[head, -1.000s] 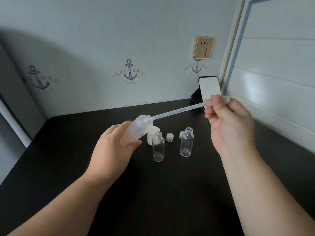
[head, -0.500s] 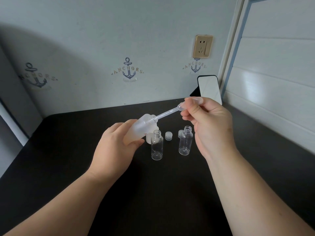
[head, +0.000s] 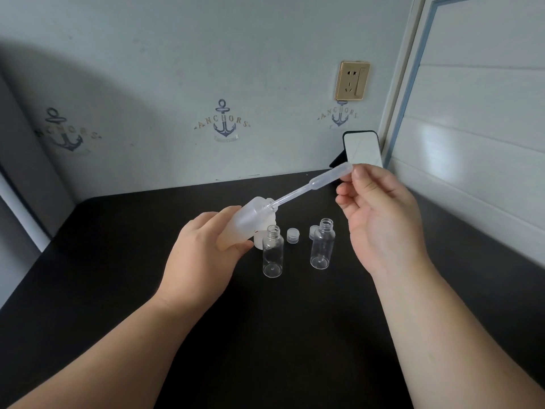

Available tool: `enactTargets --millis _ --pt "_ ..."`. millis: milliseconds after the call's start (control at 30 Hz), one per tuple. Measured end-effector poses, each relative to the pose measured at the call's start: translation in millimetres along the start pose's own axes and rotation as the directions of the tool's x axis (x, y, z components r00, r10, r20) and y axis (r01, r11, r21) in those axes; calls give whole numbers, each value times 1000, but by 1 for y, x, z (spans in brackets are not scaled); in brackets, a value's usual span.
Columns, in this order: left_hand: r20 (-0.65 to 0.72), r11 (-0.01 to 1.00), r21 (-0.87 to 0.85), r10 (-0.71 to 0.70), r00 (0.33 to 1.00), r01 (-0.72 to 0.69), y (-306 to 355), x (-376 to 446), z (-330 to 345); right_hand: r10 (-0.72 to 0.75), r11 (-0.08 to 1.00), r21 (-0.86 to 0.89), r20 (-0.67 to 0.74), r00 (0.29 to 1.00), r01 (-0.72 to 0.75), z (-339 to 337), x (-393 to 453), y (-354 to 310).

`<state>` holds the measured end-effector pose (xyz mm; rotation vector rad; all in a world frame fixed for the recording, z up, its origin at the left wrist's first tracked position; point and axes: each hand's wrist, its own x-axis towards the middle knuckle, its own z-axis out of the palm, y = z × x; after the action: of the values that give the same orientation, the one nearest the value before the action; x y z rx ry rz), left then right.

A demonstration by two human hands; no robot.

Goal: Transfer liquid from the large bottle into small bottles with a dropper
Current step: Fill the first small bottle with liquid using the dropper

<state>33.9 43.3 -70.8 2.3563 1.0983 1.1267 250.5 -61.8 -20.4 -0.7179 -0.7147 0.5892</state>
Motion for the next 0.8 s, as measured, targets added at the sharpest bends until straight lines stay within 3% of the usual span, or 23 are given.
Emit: enactTargets --millis 333,567,700,800 --pt "9 1000 19 -5 1000 5 4 0 1 57 998 -18 75 996 -56 2 -1 3" --pt "15 1000 19 -6 1000 6 6 -1 0 94 942 -334 202 975 -22 11 -7 16" --pt "15 1000 16 -9 1000 9 7 -1 0 73 928 -372 167 983 -5 13 -8 19" --pt "11 1000 4 -22 1000 22 8 -1 0 42 957 -289 120 992 -6 11 -7 13"
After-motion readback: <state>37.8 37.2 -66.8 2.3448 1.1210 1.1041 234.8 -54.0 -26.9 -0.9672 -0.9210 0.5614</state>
